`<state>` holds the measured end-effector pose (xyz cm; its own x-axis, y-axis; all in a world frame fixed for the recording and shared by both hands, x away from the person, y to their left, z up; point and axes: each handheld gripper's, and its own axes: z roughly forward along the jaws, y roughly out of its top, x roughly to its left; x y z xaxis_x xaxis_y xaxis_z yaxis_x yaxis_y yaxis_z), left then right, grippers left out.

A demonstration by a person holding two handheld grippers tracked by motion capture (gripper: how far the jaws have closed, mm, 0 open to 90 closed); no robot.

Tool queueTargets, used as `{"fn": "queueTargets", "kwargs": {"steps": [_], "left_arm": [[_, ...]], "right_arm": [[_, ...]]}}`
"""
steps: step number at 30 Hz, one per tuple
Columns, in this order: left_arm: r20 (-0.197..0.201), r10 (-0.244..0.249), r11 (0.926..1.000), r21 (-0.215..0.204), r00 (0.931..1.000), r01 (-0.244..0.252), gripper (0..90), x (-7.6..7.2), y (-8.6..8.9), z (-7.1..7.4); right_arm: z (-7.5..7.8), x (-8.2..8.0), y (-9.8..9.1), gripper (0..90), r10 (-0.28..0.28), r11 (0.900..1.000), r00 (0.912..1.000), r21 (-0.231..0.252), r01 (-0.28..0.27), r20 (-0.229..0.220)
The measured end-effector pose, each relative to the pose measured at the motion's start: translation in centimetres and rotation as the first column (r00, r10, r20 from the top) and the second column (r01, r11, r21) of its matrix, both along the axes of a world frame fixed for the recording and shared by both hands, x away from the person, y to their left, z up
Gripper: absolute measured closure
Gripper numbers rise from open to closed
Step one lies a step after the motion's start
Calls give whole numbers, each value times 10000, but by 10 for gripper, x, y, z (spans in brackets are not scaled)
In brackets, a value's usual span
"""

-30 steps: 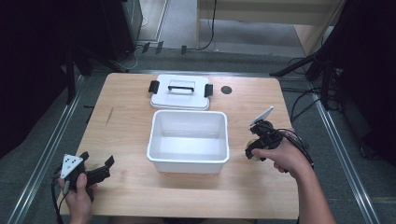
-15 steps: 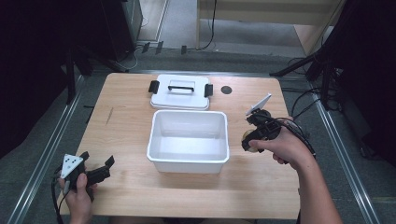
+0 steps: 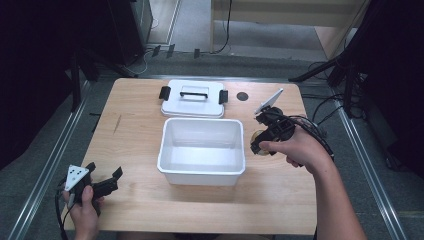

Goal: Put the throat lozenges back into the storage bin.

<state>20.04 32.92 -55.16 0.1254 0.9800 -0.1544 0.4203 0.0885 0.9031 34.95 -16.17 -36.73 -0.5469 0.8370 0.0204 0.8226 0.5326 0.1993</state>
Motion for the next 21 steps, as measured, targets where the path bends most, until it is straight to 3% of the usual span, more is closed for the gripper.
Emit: {"fn": "queueTargets", "kwargs": {"steps": [10,21], "left_arm": [[6,12,9999,-107,10000,-12,0,0,0,0],[15,-13,9999,-151,10000,13,0,0,1,0]], "right_arm": [[14,0,26,206,513,9987,9985,34,-514,190],[16,-1,56,206,885,9954,9956,342,-895,308]]}}
